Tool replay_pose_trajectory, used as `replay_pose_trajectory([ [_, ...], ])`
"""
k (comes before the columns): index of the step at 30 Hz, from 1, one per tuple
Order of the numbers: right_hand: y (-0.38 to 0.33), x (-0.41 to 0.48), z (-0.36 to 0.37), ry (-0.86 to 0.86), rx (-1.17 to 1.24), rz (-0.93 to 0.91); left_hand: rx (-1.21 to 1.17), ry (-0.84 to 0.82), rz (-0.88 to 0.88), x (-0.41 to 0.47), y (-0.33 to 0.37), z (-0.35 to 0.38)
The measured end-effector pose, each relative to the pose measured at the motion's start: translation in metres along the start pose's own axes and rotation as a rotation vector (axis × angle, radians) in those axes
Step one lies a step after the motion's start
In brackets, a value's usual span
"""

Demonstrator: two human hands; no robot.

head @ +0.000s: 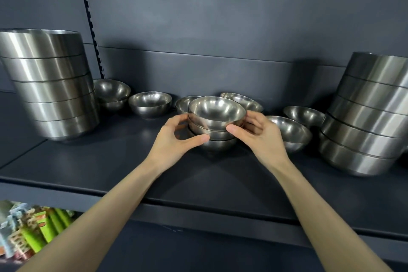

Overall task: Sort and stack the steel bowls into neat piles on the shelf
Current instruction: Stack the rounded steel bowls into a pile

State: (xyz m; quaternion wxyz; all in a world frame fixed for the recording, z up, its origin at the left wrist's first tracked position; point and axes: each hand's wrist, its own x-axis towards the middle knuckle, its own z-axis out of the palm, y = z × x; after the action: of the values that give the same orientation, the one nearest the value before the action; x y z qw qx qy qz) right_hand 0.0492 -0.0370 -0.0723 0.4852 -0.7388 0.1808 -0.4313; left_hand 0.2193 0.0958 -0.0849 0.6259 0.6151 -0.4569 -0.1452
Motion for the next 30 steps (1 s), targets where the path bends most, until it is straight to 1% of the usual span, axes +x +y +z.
replay_pose_trajectory([
  [8, -0.0014, -0.0023, 0.0004, 0.001, -0.013, -0.005, -0.019, -0.049, 0.018, -0.0012, -0.0043, 0.0],
  [20, -0.0025, -0.0036, -0.0005, -0.006, -0.034, 0.017, -0.016, -0.054, 0.027, -0.0035, -0.0037, 0.0],
  [25, -0.0036, -0.0029, -0.0008, 0.011, -0.033, 0.02, -0.012, -0.062, -0.009, -0.0035, -0.0061, -0.0004],
  [30, -0.0042, -0.0029, -0.002, -0.011, -0.062, 0.031, -0.013, -0.079, -0.062, -0.0023, -0.0075, -0.0005],
])
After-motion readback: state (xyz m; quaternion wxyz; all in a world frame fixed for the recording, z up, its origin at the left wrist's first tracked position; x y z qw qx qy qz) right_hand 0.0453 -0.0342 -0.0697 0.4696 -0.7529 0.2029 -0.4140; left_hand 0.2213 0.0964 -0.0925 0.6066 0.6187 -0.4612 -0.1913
